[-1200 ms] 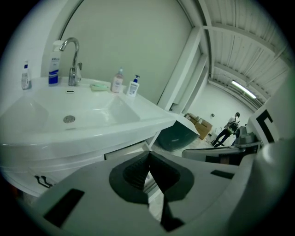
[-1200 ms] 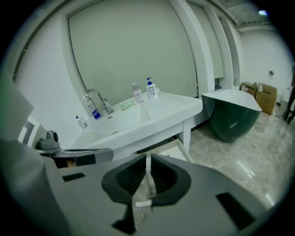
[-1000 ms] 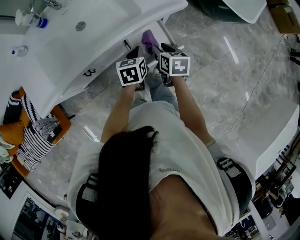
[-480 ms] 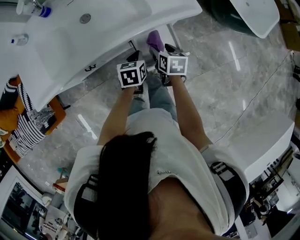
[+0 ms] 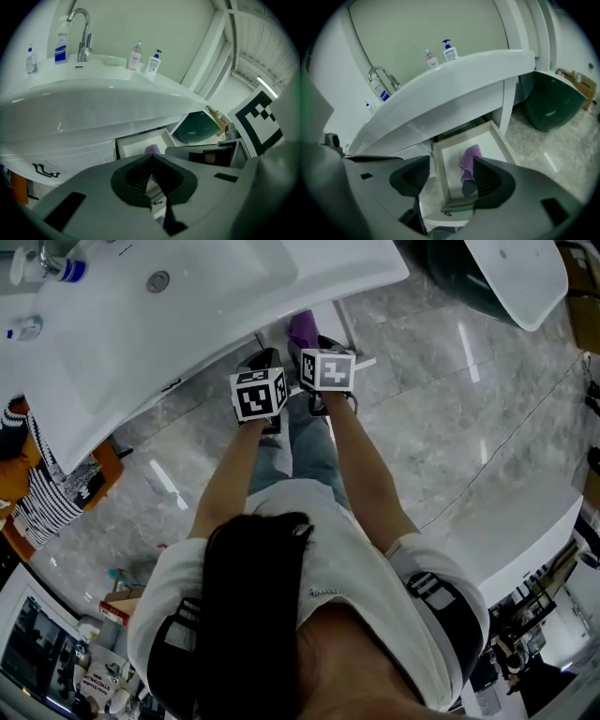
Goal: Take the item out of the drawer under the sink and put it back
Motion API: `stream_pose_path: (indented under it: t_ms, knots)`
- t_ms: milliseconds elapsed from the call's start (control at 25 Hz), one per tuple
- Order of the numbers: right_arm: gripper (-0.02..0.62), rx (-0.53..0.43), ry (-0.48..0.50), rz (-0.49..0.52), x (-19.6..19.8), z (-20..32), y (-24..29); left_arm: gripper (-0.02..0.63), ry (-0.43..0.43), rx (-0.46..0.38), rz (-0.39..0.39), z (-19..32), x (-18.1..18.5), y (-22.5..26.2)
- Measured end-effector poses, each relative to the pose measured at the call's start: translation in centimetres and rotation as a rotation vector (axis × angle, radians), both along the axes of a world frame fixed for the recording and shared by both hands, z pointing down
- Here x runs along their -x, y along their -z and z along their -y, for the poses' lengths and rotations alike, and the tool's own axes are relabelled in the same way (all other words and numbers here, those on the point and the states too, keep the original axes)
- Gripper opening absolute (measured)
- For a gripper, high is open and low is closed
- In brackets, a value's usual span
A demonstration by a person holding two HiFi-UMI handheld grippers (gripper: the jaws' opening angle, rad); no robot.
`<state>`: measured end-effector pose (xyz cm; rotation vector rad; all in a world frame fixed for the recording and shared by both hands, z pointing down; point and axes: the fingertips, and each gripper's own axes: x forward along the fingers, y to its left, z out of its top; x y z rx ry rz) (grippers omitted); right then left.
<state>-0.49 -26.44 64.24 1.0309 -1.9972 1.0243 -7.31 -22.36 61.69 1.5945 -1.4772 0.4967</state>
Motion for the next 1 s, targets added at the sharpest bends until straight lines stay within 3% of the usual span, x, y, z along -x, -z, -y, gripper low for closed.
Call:
stream_pose_path:
  t_ms: [280,1000]
  knots:
    - [0.288,0.013,0.07,-0.038,0.5,1.3,-2.8,0.005,0.092,0.04,0.0,0.7,1.3,-2.7]
    - [0.31,0.11,0.143,-0.134,1.1,3.3,-11.2,0.005,0.143,0.146,-0.025,1.6,1.6,-8.4]
